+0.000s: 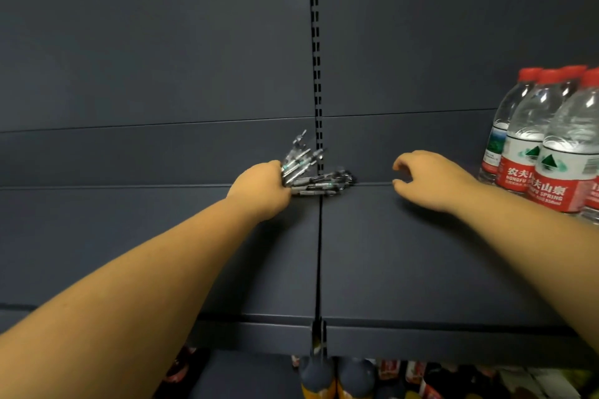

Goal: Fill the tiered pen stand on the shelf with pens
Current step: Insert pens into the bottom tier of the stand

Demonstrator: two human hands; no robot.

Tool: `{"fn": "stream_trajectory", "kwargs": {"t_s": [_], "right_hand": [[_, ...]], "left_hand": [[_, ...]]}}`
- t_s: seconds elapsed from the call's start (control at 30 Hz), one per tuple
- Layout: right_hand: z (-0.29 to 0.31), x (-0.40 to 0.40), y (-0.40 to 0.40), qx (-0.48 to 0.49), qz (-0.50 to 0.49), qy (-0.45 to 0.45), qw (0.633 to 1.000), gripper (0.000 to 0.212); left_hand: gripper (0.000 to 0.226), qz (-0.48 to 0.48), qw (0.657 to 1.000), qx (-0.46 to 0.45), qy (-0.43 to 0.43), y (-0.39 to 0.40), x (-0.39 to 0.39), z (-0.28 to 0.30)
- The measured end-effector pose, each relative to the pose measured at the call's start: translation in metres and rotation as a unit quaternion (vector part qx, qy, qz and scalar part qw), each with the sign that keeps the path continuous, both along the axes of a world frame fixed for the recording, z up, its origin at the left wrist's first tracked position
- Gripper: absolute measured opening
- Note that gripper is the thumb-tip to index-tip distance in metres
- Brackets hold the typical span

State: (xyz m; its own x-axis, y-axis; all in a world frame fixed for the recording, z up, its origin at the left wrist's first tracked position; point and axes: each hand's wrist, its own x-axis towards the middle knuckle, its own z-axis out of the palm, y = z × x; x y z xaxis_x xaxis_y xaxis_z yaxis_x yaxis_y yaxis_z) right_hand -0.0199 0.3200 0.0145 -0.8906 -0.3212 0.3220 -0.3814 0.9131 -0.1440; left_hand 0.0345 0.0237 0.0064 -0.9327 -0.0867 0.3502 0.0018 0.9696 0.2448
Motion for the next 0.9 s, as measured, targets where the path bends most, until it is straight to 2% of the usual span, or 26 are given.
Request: {"fn": "stream_trajectory", "kwargs": {"t_s": [0.3,0.43,0.53,0.9], "right_hand": [[0.011,0.002,-0.063,-0.035,0.099,0.014,0.994,0.031],[0.009,0.004,-0.104,-0.103,0.138,-0.017,0.985,0.027],[0.007,0.006,-0.135,-0.137,0.158,-0.044,0.977,0.023],[0.011,0.035,-0.278,-0.090,0.208,-0.050,0.973,0.023]], "left_hand": [[0.008,0.091,0.974,0.200,0.053,-0.041,0.030,0.008],[0.003,0.120,0.956,0.260,0.059,-0.065,0.049,0.010],[0.004,0.139,0.930,0.333,0.072,-0.087,0.063,0.011],[0.010,0.180,0.905,0.364,0.128,-0.220,0.138,0.009]]}}
